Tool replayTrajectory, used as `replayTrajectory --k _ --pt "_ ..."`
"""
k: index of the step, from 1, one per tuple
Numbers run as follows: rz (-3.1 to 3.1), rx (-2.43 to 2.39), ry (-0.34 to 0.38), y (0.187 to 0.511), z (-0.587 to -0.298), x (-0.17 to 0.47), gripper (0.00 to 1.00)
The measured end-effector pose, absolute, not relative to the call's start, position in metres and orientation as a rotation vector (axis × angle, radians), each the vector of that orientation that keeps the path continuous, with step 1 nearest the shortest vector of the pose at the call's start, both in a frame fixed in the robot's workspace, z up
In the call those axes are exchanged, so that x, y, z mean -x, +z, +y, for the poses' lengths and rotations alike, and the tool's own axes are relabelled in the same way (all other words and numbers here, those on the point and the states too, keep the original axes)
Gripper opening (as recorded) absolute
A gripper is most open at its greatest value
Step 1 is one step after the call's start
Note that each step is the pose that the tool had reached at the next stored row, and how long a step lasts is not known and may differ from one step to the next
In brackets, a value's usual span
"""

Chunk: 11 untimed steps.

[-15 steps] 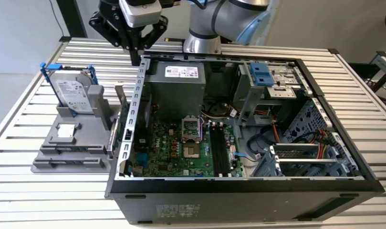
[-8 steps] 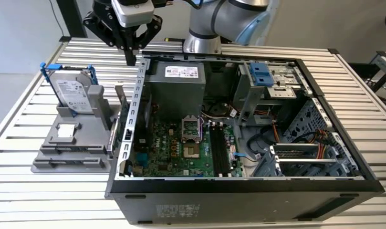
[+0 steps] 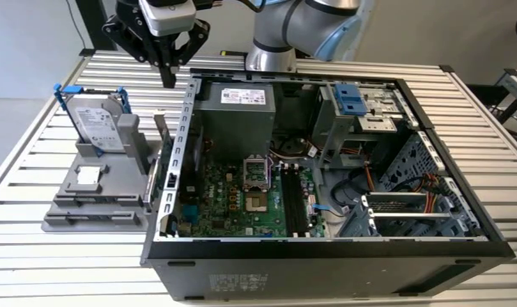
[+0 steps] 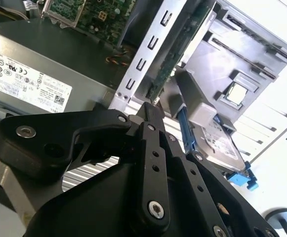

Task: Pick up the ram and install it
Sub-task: 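Reach for the ram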

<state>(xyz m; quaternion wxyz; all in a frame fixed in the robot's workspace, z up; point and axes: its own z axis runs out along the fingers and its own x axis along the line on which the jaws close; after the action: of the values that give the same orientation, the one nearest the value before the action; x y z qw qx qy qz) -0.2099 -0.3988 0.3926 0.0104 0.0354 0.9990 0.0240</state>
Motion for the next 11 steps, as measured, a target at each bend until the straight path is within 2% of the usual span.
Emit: replayTrajectory --k 11 --pt "3.118 -0.111 0.075 0.393 -0.399 0.225 0.00"
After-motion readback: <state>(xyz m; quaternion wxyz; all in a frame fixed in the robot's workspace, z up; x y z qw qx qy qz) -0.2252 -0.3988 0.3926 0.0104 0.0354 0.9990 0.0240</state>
